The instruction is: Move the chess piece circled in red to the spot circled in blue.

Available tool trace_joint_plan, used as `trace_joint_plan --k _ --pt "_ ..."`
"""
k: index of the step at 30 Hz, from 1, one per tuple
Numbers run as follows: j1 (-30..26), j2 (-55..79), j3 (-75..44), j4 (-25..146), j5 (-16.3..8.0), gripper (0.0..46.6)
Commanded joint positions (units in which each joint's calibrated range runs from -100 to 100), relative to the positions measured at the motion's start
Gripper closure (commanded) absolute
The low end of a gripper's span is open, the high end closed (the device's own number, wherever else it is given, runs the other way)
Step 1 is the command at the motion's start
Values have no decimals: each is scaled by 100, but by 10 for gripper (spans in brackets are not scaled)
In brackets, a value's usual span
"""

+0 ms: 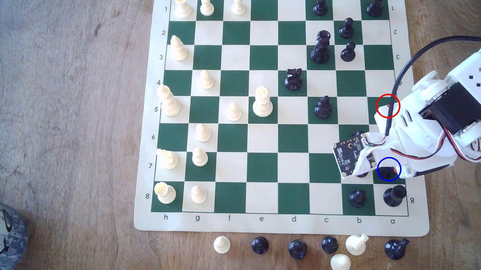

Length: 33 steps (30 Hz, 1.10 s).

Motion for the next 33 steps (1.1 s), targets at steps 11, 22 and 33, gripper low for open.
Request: trace_joint_plan --k 11,22,33 --pt "315 -92 -104 -29 -29 278" --pt "659 -1332 -194 1134 -29 242" --pt "1129 -3148 676 1732 24 264"
